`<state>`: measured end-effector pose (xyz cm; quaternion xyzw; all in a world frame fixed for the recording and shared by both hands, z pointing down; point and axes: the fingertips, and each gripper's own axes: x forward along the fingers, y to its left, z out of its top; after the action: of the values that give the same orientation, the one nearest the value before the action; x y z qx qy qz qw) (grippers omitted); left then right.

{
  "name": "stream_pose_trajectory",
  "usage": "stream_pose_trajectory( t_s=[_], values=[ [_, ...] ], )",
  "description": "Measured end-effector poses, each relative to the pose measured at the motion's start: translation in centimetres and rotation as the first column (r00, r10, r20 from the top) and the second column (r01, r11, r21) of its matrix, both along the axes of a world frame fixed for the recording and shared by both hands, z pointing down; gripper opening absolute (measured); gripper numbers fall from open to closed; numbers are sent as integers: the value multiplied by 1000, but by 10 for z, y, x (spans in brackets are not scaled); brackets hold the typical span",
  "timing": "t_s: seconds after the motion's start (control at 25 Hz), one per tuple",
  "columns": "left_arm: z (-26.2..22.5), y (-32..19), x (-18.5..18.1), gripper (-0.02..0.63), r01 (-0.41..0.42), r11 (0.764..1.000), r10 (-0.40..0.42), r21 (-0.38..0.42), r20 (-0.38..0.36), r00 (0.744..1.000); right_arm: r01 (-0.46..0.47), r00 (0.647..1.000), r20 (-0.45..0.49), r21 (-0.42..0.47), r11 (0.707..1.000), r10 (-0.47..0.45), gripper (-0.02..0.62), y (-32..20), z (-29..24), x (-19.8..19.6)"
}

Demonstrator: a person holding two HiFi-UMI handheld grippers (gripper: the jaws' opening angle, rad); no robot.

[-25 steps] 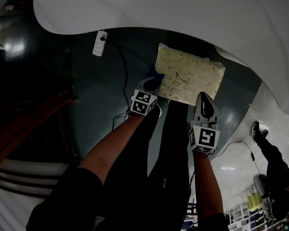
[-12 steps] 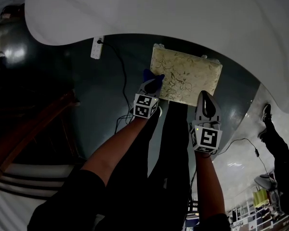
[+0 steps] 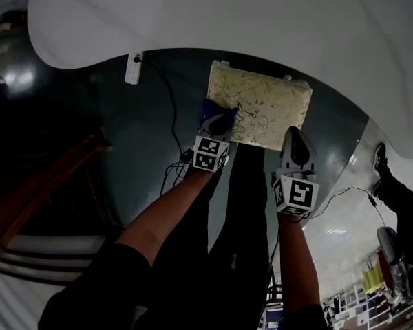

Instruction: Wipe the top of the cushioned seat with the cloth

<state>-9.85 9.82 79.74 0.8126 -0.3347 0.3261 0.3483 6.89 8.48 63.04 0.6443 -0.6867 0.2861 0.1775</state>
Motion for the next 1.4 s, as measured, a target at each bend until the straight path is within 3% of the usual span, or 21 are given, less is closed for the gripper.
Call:
stream_pose_trajectory(
  t_s=[0.28, 0.52, 0.72, 0.96, 1.16, 1.4],
  values=[
    [1, 3, 14, 83, 15, 1000, -15, -9, -1, 1000, -21, 1000, -9, 2, 1000, 21, 38, 3, 3, 16],
    [0, 10, 40, 83, -56, 998, 56, 4, -3, 998, -74, 997, 26, -9, 997, 74, 38, 12, 4, 35],
    [2, 12, 52, 83, -57, 998, 57, -1, -5, 998, -110, 993, 47, -3, 994, 110, 38, 17, 5, 49],
    [1, 26, 80, 83, -141, 990, 142, 11, -17, 990, -182, 978, 99, -17, 983, 182, 38, 27, 9, 60],
    [1, 31, 98, 83, -137, 990, 138, 10, -26, 990, -186, 974, 128, -5, 983, 185, 38, 30, 8, 57],
    [1, 43, 122, 83, -217, 976, 218, 16, -24, 976, -188, 974, 130, -5, 982, 187, 38, 36, 7, 62]
  ],
)
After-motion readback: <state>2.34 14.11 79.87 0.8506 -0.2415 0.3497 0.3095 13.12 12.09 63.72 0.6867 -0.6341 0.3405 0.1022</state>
